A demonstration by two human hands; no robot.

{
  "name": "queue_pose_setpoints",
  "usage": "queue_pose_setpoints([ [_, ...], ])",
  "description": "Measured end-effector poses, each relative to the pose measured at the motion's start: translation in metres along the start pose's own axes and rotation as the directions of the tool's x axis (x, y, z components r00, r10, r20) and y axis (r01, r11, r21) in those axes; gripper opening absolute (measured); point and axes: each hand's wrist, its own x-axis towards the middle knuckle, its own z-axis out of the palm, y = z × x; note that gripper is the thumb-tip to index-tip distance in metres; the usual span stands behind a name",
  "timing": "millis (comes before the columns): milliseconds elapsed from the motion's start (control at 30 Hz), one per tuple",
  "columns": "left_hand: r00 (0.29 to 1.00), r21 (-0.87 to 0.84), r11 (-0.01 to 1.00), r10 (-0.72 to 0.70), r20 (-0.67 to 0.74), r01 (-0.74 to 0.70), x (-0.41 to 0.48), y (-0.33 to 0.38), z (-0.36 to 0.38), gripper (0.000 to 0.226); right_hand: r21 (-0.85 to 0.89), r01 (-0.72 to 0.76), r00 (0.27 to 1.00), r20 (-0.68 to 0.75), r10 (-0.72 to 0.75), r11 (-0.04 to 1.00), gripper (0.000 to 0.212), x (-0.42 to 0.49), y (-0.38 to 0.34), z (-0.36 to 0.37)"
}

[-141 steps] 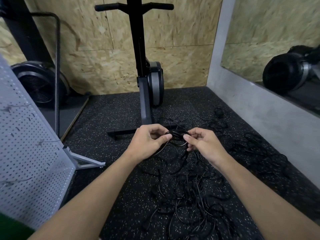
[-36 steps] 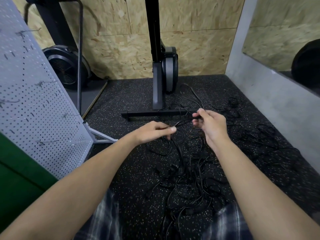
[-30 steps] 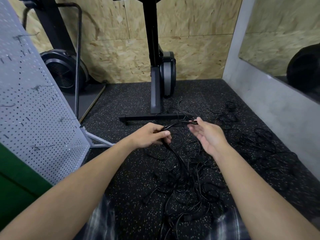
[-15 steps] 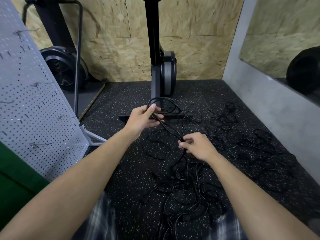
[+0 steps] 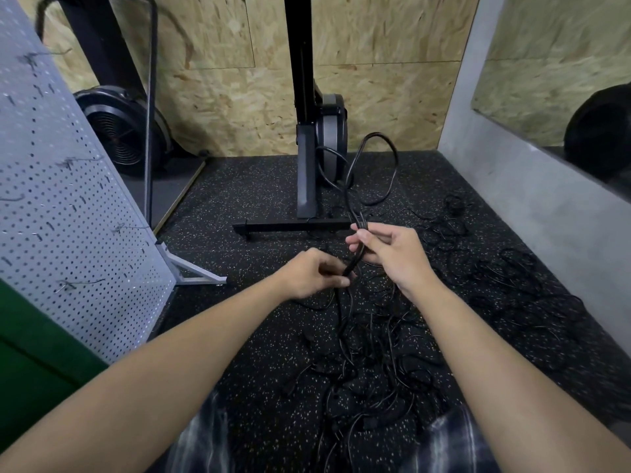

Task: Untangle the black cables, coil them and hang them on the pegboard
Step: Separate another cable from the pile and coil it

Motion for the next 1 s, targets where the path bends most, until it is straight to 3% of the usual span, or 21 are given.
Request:
queue_pose_setpoints([
  [67, 0.995, 0.065, 0.998, 0.018, -0.101, -0.011, 0.002, 0.001, -0.002, 0.016, 0.064, -0.026, 0.997, -0.076, 0.031, 0.998, 0.016, 0.002, 0.003, 0.000],
  [133, 0.983, 0.072, 0.997, 0.041, -0.179, -0.028, 0.003, 0.003, -0.006, 0.013, -0.008, -0.122, 0.989, -0.089, 0.121, 0.993, 0.028, 0.005, 0.011, -0.003],
  [233, 0.961, -0.032, 0.998, 0.047, -0.271, -0.058, 0.003, 0.004, -0.015, 0.011, -0.303, -0.289, 0.935, 0.114, 0.336, 0.908, 0.056, 0.002, 0.027, -0.010],
  [300, 0.951, -0.099, 0.992, 0.038, -0.308, -0.072, 0.006, 0.005, -0.022, 0.012, -0.466, -0.302, 0.863, 0.237, 0.446, 0.832, 0.070, -0.003, 0.038, -0.010],
  [467, 0.929, -0.266, 0.959, -0.009, -0.371, -0.098, 0.013, 0.005, -0.031, 0.013, -0.529, -0.285, 0.742, 0.405, 0.534, 0.799, 0.074, -0.015, 0.042, 0.000],
  [567, 0.902, -0.384, 0.917, -0.073, -0.426, -0.107, 0.018, 0.002, -0.038, 0.013, -0.557, -0.263, 0.766, 0.376, 0.521, 0.788, 0.070, -0.017, 0.047, 0.006],
  [667, 0.865, -0.496, 0.859, -0.149, -0.479, -0.127, 0.020, 0.002, -0.044, 0.012, -0.490, -0.270, 0.797, 0.369, 0.478, 0.829, 0.040, -0.017, 0.051, 0.006],
  [800, 0.840, -0.586, 0.801, -0.230, -0.491, -0.123, 0.020, -0.002, -0.048, 0.012, -0.453, -0.221, 0.851, 0.343, 0.397, 0.864, 0.023, -0.016, 0.048, 0.007],
  [900, 0.887, -0.673, 0.738, -0.279, -0.368, -0.047, 0.019, -0.001, -0.049, 0.017, -0.445, -0.165, 0.893, 0.312, 0.325, 0.880, 0.023, -0.014, 0.040, 0.009],
  [1000, 0.922, -0.561, 0.798, -0.358, -0.149, 0.219, 0.013, -0.006, -0.045, 0.041, -0.382, -0.104, 0.944, 0.253, 0.212, 0.918, 0.020, -0.010, 0.030, 0.010],
])
